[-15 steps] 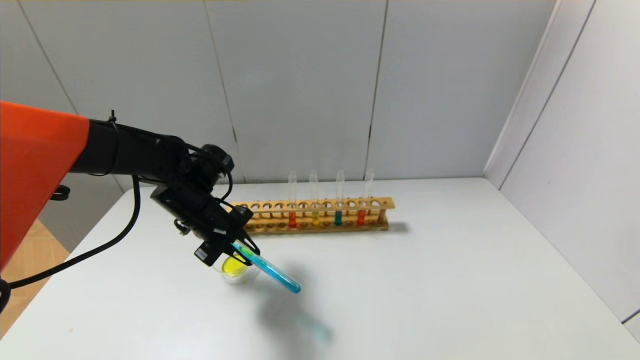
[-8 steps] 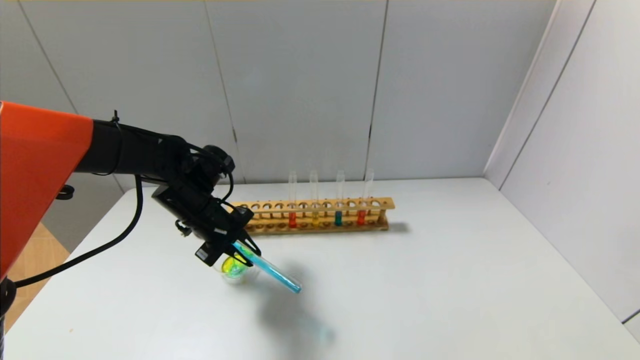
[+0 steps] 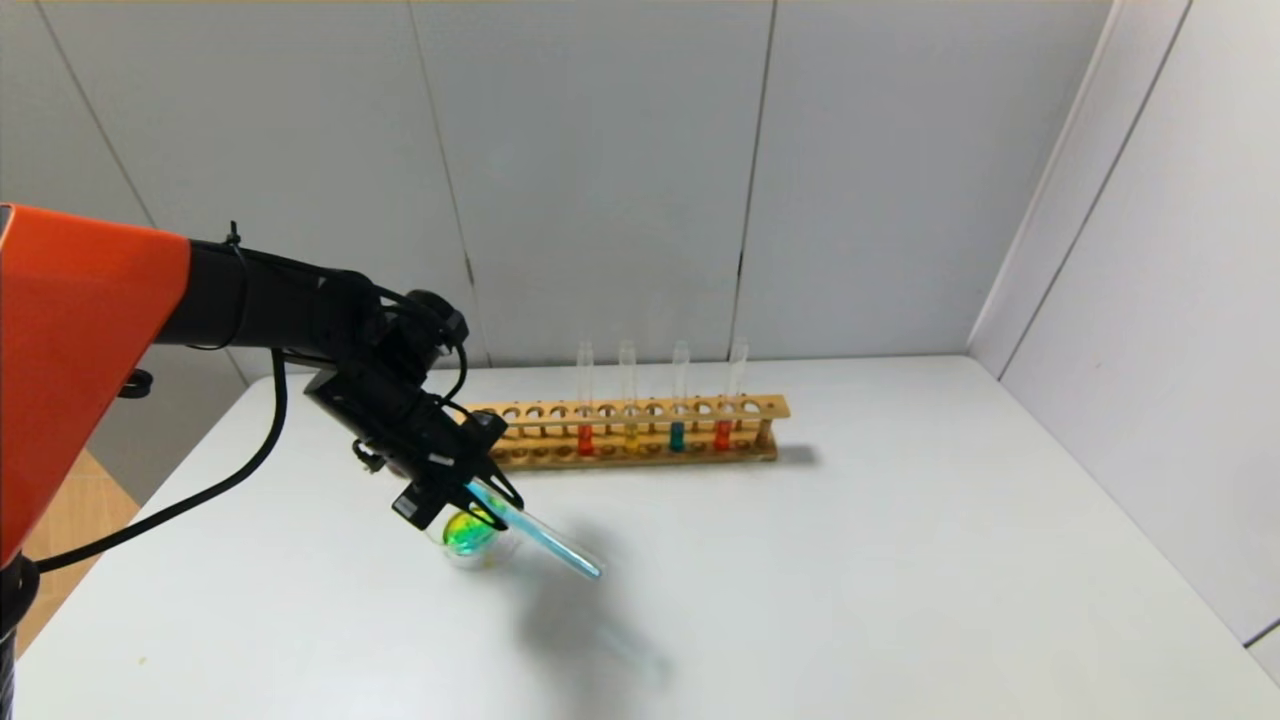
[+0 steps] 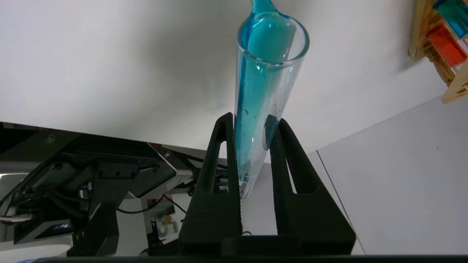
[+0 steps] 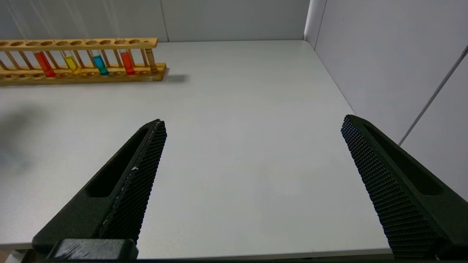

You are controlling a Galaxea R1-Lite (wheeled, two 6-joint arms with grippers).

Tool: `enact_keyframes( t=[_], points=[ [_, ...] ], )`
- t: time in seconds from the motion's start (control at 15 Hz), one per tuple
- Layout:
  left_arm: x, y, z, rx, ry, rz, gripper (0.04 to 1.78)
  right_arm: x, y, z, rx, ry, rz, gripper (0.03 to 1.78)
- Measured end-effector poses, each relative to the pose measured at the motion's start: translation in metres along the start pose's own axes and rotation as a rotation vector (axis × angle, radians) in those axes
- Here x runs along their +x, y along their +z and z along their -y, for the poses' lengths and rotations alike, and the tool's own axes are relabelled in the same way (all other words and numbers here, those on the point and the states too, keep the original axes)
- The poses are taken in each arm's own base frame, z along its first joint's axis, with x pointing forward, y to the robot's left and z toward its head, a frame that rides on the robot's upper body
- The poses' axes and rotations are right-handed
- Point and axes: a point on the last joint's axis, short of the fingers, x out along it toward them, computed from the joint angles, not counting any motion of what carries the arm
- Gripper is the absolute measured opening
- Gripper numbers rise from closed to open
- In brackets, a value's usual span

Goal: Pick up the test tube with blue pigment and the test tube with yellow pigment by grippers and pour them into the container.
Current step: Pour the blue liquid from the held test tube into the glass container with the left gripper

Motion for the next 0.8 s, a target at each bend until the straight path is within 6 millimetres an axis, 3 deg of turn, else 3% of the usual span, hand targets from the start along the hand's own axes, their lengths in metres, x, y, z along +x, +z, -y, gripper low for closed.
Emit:
enact_keyframes(
  t=[0.8],
  points=[
    [-0.006, 0.012, 0.007, -0.024, -0.008, -0.022, 0.3, 0.0, 0.0, 0.0, 0.0, -0.001, 0.0, 1.75]
  ],
)
